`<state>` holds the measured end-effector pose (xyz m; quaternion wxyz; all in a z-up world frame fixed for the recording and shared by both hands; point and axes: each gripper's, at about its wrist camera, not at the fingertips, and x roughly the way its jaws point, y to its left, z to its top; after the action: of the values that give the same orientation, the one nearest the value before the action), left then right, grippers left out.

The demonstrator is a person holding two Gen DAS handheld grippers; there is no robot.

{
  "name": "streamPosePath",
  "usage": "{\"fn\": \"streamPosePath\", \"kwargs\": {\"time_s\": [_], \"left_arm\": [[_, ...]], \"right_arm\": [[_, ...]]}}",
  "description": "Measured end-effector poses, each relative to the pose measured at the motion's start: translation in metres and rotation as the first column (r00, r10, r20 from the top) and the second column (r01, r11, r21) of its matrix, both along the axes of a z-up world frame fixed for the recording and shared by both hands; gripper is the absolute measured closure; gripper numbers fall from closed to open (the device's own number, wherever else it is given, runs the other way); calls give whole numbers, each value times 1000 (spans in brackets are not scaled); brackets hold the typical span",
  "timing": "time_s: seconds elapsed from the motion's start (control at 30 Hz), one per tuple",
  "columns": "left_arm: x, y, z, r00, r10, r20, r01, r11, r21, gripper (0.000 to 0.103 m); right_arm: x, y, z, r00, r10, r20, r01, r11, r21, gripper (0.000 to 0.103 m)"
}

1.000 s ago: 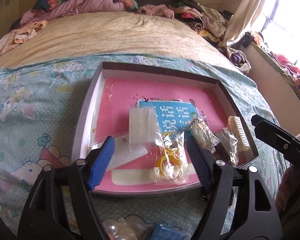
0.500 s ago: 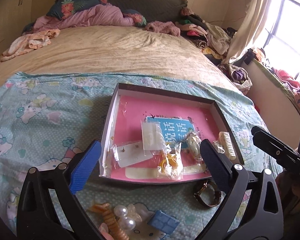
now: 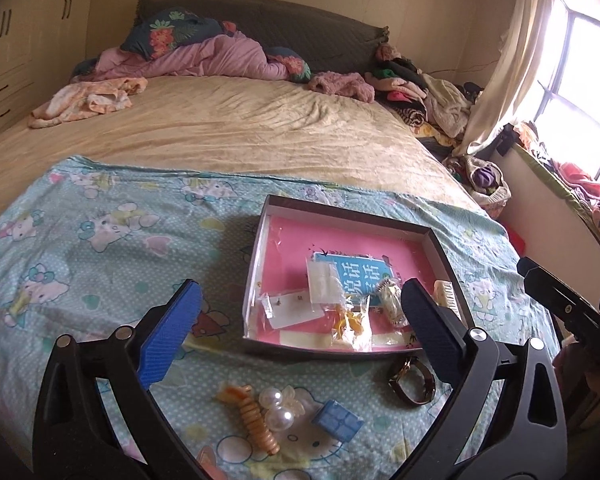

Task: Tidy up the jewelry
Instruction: 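Withdraw both open tools from the box toward the hair tie and blue case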

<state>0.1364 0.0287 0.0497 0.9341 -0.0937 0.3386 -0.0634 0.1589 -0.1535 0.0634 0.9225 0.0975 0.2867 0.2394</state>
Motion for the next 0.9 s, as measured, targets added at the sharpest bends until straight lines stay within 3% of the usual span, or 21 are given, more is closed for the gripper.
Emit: {"fn": "streamPosePath", "kwargs": {"time_s": [0.33, 0.9], "left_arm": [[-26, 17, 4, 999, 47, 10, -47, 998, 33, 10], [-57, 26, -27, 996, 70, -63, -62, 992, 113, 10]], "right_arm": [[-19, 16, 8, 999, 53, 13, -53, 998, -21, 11], [-40, 37, -3, 992, 122, -32, -124, 990, -71, 11]]}}
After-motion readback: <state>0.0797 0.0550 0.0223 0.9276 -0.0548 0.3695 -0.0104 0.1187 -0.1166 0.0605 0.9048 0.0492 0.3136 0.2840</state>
